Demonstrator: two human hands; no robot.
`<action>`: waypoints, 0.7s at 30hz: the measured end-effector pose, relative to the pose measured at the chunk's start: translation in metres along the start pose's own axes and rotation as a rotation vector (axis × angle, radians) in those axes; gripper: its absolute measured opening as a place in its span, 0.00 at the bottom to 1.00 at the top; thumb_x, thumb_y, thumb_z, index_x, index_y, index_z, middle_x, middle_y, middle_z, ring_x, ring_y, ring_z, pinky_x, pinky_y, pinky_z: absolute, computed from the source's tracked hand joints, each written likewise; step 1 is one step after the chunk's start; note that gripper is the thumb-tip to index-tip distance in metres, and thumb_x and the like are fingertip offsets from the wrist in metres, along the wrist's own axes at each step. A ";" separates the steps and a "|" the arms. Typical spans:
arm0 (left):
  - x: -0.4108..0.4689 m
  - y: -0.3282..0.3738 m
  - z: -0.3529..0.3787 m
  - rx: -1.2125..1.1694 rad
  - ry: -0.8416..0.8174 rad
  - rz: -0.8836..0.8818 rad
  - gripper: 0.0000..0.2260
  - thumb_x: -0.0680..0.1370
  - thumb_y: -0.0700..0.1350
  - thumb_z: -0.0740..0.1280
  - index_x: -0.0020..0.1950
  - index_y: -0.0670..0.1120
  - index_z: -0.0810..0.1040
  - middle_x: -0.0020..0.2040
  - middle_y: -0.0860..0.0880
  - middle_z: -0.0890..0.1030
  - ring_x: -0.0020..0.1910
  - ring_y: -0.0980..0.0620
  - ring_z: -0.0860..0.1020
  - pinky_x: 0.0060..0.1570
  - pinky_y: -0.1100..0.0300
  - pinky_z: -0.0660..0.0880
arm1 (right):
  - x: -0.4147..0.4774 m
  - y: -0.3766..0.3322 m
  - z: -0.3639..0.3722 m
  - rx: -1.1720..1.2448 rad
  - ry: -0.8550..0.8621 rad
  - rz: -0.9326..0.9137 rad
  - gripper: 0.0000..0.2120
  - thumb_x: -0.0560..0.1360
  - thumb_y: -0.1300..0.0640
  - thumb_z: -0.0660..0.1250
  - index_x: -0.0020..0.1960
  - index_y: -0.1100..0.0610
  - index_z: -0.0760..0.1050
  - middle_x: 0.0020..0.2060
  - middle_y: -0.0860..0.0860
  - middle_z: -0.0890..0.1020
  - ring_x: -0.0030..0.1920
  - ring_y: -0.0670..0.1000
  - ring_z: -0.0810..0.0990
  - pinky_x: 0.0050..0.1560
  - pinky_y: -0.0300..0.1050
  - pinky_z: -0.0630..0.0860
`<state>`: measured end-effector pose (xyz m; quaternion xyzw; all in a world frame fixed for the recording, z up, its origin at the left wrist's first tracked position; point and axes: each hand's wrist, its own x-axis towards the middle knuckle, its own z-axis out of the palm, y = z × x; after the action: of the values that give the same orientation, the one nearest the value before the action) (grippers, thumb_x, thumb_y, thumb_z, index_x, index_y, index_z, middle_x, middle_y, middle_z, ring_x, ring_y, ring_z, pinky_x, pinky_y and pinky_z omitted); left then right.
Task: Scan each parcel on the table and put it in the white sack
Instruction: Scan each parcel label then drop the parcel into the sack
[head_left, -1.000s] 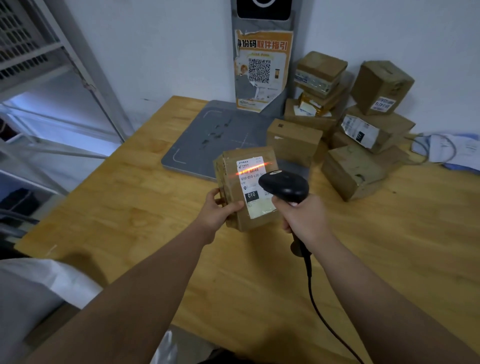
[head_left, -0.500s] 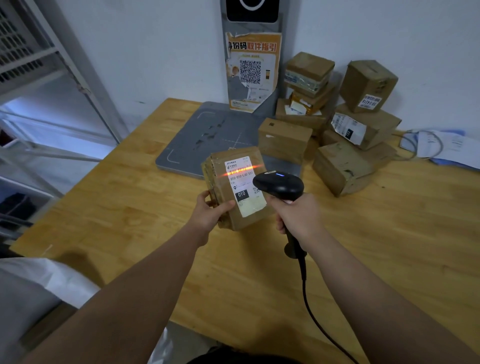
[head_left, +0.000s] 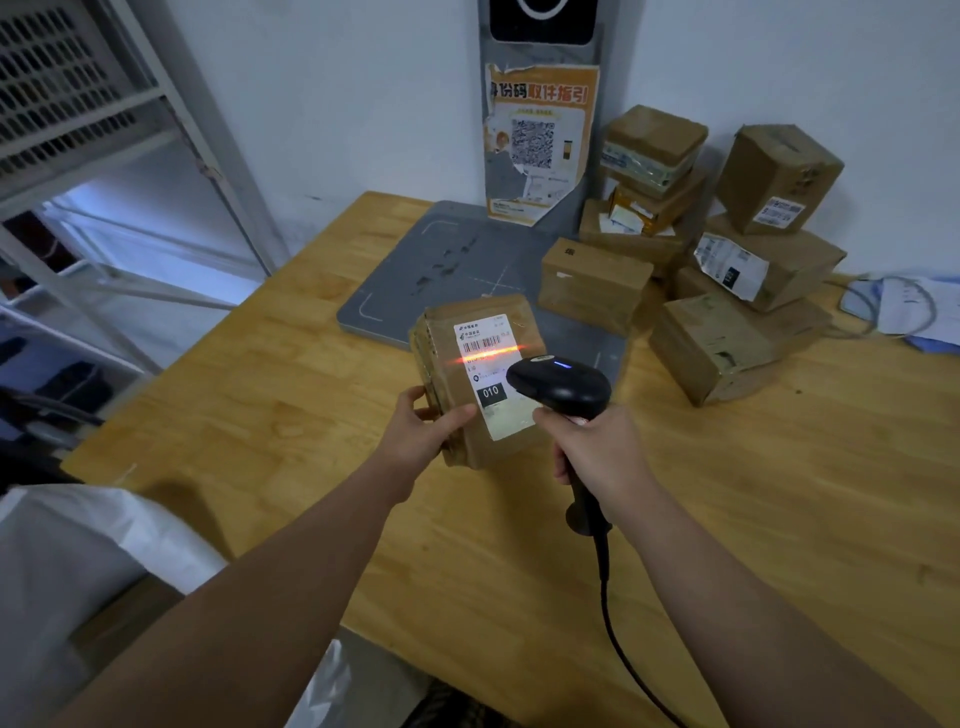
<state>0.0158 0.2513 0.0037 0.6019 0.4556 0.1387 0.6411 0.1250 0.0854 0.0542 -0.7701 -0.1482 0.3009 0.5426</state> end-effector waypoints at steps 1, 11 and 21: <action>-0.006 -0.002 -0.004 -0.003 0.011 0.005 0.39 0.71 0.51 0.76 0.75 0.48 0.58 0.64 0.46 0.74 0.55 0.51 0.76 0.52 0.56 0.75 | -0.003 0.000 0.004 -0.001 -0.028 0.001 0.15 0.73 0.55 0.71 0.31 0.60 0.75 0.21 0.52 0.76 0.23 0.50 0.75 0.31 0.43 0.75; -0.073 -0.049 -0.111 -0.070 0.249 -0.018 0.30 0.76 0.54 0.69 0.73 0.45 0.61 0.51 0.48 0.77 0.49 0.49 0.79 0.42 0.58 0.76 | -0.062 0.019 0.087 0.113 -0.451 -0.003 0.07 0.72 0.63 0.72 0.41 0.56 0.74 0.31 0.50 0.75 0.35 0.49 0.76 0.43 0.44 0.72; -0.173 -0.137 -0.298 0.293 0.420 0.068 0.35 0.73 0.53 0.73 0.74 0.52 0.58 0.54 0.53 0.74 0.55 0.50 0.76 0.51 0.54 0.76 | -0.138 0.090 0.245 -0.089 -0.370 0.029 0.08 0.71 0.61 0.74 0.38 0.58 0.75 0.30 0.51 0.77 0.34 0.49 0.77 0.36 0.41 0.70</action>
<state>-0.3536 0.2859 -0.0061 0.6613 0.5735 0.2144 0.4333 -0.1435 0.1586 -0.0432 -0.7270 -0.2474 0.4384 0.4670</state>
